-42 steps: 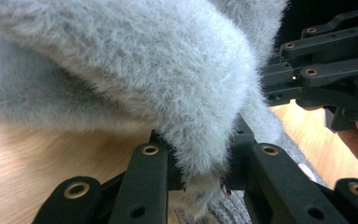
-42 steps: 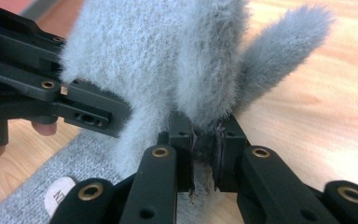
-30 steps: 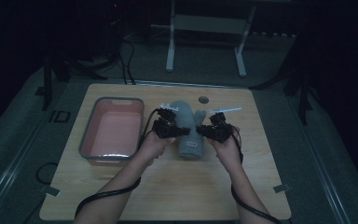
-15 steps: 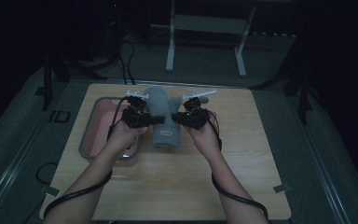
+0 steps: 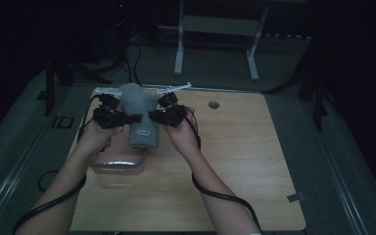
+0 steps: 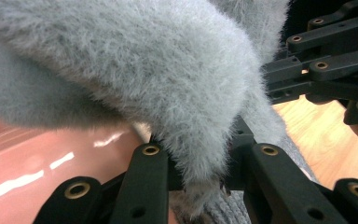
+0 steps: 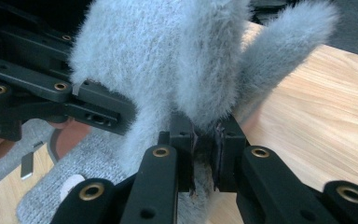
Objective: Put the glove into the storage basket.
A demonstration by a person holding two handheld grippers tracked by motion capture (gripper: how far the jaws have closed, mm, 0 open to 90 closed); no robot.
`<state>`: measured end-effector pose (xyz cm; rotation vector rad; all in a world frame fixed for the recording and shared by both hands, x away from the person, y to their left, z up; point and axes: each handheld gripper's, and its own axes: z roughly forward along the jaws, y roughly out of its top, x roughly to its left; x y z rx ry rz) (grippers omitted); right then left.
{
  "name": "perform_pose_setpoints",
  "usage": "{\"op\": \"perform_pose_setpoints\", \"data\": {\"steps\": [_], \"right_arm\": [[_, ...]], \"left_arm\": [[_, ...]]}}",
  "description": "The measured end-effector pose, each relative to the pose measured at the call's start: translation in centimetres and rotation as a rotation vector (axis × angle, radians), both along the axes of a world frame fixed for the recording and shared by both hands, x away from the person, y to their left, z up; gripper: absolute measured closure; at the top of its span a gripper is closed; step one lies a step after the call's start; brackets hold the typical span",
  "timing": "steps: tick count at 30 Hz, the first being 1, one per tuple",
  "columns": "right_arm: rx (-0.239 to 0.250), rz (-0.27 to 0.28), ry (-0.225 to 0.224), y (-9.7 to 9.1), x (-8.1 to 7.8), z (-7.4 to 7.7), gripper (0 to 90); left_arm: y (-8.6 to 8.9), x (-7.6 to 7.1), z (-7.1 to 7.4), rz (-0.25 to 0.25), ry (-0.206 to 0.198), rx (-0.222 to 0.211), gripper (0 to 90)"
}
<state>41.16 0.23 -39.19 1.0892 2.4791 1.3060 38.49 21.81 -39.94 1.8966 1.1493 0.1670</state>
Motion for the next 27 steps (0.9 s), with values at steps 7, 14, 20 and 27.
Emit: {"op": "perform_pose_setpoints", "data": {"steps": [7,14,20,27], "right_arm": [[-0.004,0.015,0.038,4.3,0.5,-1.4,81.2],[-0.094,0.031,0.088,7.4,0.5,-5.7,81.2],[-0.164,0.007,0.137,7.9,1.0,-8.6,81.2],[-0.248,-0.007,0.159,8.3,1.7,-10.2,81.1]], "left_arm": [[3.8,-0.2,-1.4,0.042,0.053,0.018,76.4],[5.3,0.2,-5.8,0.061,0.161,0.074,76.3],[4.5,0.9,-8.7,0.065,0.208,0.088,76.1],[3.5,1.9,-10.0,0.050,0.247,0.170,75.8]]}}
